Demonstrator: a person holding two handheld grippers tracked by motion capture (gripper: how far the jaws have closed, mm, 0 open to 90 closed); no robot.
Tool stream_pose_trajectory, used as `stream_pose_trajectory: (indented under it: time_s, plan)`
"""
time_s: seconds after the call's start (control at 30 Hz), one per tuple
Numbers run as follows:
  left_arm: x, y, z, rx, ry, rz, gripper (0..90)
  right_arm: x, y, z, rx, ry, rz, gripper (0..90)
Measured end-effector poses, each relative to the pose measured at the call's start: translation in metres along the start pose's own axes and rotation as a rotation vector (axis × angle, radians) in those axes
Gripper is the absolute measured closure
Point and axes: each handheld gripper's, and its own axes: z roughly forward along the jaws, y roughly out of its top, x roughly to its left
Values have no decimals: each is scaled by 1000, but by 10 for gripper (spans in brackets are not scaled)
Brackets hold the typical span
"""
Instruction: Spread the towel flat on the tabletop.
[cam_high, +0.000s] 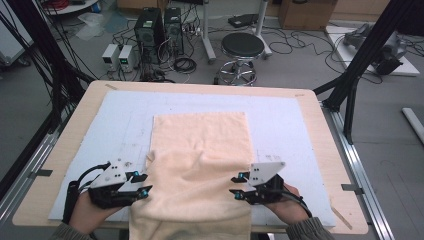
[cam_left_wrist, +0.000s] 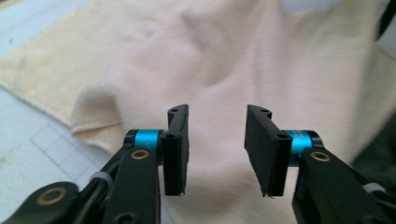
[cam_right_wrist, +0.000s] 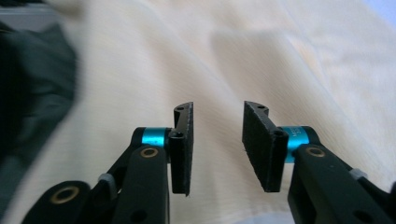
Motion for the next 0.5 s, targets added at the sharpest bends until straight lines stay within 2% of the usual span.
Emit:
stream_pose_trajectory:
  time_s: [0.1, 0.17, 0.27, 0.33, 0.37, 0.43, 0.5]
  plan:
    - [15, -6, 20, 31, 13, -27, 634, -19, -10, 19, 42, -2, 71, 609]
    - [20, -9, 34, 62, 3, -40, 633, -26, -16, 29, 70, 15, 94, 606]
    - [20, -10, 52, 124, -17, -16, 632, -29, -22, 40, 127, 19, 90, 615]
    - [16, -12, 61, 165, -33, 10, 675, -28, -24, 43, 127, 30, 96, 666]
    - [14, -13, 63, 165, -25, 25, 705, -27, -25, 43, 125, 36, 98, 704]
    - [12, -12, 63, 169, -30, 20, 752, -26, -24, 43, 123, 50, 87, 783]
    - [12, -12, 61, 168, -40, 21, 809, -24, -24, 42, 129, 47, 71, 815]
